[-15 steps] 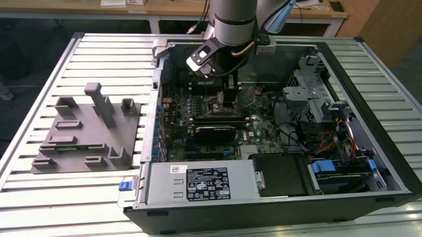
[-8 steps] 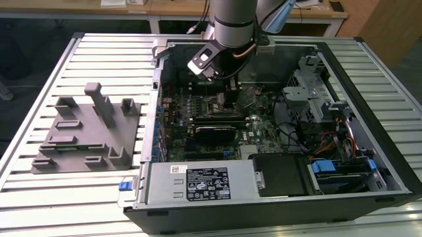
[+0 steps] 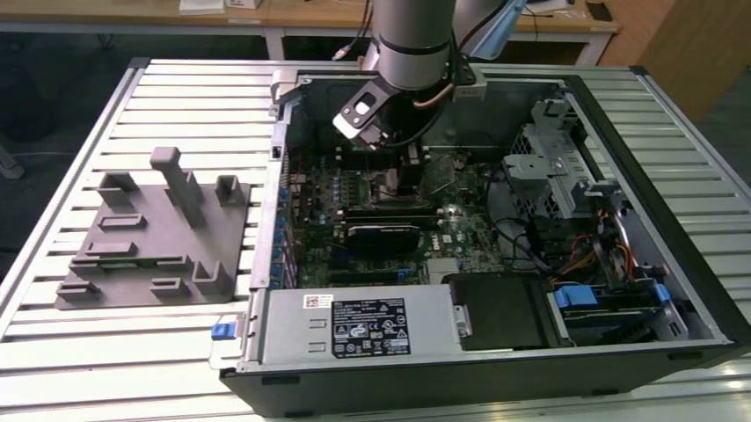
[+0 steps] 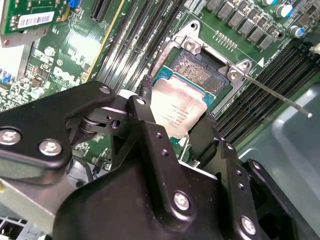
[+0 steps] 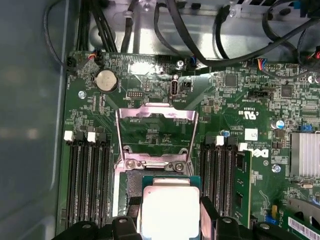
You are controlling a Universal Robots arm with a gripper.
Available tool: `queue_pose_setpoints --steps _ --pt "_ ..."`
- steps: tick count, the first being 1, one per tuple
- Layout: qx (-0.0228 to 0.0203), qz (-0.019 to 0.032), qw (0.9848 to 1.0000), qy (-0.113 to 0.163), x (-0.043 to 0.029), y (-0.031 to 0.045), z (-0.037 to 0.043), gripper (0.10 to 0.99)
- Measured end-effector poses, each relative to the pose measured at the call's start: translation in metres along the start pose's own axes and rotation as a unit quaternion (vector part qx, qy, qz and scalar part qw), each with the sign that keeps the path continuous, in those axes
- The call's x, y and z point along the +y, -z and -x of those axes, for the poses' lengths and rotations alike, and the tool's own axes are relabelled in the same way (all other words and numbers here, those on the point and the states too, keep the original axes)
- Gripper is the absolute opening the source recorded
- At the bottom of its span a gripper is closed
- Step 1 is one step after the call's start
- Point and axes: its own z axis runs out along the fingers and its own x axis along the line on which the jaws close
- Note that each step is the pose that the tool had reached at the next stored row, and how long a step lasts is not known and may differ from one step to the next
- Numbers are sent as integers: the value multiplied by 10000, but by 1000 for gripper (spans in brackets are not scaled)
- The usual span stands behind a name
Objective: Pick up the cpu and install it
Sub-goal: 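Place the cpu into insertion slot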
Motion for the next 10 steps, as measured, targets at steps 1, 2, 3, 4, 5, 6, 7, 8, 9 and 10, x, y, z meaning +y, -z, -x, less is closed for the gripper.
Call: queue_pose_setpoints --steps 1,2,3,4,5,6,7,8,9,10 --pt "-1 0 10000 0 -7 -10 0 541" --pt "-1 0 10000 0 -15 -20 -1 541" --pt "-1 0 10000 0 -24 -30 -1 541" --pt "-1 0 10000 0 -36 -38 -2 541" --pt "-1 0 10000 0 -43 -44 -3 541" --pt "-1 0 10000 0 -48 -51 -5 541" --pt "-1 0 10000 0 -52 -58 -8 541" --pt "-1 0 10000 1 -56 -63 -12 541" --pt "-2 0 10000 1 -60 -68 -17 541" --pt "-1 0 10000 2 -64 -73 -23 541"
